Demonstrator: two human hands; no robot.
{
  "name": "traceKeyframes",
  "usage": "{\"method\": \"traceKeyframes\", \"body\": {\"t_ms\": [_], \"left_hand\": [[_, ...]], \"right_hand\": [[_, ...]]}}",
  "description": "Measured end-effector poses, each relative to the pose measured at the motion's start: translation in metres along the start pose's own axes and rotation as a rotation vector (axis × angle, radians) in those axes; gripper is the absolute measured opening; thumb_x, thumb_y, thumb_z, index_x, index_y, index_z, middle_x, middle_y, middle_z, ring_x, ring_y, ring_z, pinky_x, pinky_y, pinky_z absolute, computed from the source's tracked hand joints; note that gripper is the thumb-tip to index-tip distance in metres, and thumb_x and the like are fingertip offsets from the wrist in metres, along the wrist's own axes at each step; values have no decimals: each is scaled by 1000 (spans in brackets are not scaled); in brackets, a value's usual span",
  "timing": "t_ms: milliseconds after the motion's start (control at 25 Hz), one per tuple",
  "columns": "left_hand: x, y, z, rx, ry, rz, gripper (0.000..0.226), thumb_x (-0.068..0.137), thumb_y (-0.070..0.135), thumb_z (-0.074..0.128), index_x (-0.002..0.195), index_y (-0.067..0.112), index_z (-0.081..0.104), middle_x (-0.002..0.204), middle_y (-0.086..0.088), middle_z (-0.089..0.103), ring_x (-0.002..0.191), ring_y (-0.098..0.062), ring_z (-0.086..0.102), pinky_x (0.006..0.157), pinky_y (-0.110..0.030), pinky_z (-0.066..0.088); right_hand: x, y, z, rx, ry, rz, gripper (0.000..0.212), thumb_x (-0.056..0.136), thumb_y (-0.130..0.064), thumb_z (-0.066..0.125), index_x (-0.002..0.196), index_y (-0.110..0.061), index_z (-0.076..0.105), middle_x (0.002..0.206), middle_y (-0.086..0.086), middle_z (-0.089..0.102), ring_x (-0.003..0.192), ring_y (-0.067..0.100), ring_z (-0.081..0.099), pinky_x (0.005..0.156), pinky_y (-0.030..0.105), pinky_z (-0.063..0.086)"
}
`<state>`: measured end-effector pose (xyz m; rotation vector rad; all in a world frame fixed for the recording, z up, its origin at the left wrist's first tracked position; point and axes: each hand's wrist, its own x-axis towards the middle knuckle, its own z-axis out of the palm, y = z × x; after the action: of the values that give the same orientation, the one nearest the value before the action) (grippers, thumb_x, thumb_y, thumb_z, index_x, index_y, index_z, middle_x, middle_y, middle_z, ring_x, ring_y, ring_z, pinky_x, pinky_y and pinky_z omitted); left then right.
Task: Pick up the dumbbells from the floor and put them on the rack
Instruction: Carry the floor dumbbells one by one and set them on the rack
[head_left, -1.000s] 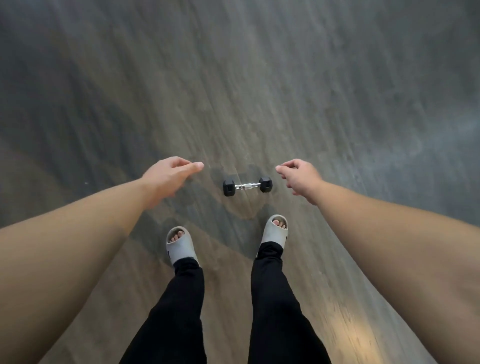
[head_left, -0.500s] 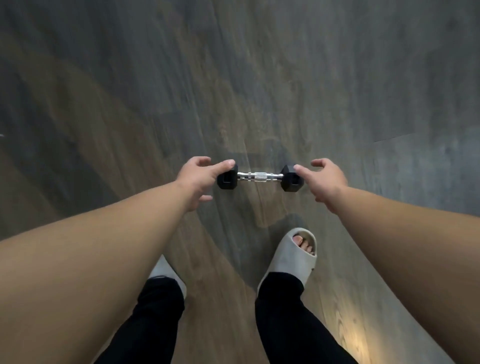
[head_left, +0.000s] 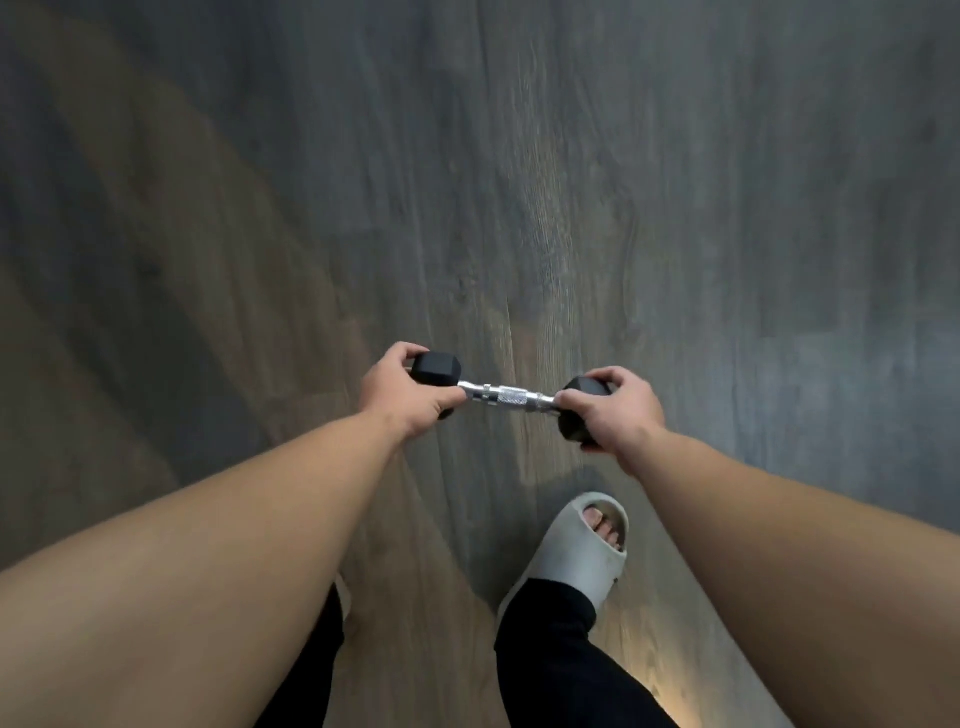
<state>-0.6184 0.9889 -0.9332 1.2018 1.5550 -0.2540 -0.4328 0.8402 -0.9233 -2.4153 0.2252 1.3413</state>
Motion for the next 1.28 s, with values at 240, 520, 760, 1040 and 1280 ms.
{"method": "traceKeyframes", "body": {"t_ms": [240,520,760,1040,1280], "left_hand": [[-140,65,-180,-31,157,-11,73,39,47,87,107,29,68,110,-1,72,100,-23,69,89,-36,57],[-303,155,-440,-225,362,112,72,57,28,95,122,21,65,123,-4,67,107,-23,65,88,-27,50],[-426,164,-657,-347,561,242,57,62,23,92,109,28,62,106,4,65,89,-19,62,68,-22,45],[-529,89,-845,-350,830,204,58,51,36,88,104,30,64,104,0,71,90,-19,68,75,-26,55],[-581,-3,-980,-408,1024,102,75,54,33,93,124,23,67,108,3,68,91,-16,62,76,-22,47]], "right_hand": [[-197,-127,-15,-104,-69,-118,40,67,-31,91,102,-27,72,109,4,72,83,29,74,53,42,65],[-486,-323,-15,-156,-99,-474,40,71,-30,89,106,-27,70,109,0,65,89,25,71,60,45,67],[-697,-432,45,-155,-170,-752,37,74,-30,88,105,-27,69,111,0,63,88,23,70,58,43,66],[-868,-490,170,-229,-309,-972,47,71,-30,89,113,-22,71,116,3,66,84,20,70,48,36,62],[-977,-502,316,-305,-544,-1003,33,71,-26,92,93,-23,67,93,-1,65,78,24,71,56,52,66]]}}
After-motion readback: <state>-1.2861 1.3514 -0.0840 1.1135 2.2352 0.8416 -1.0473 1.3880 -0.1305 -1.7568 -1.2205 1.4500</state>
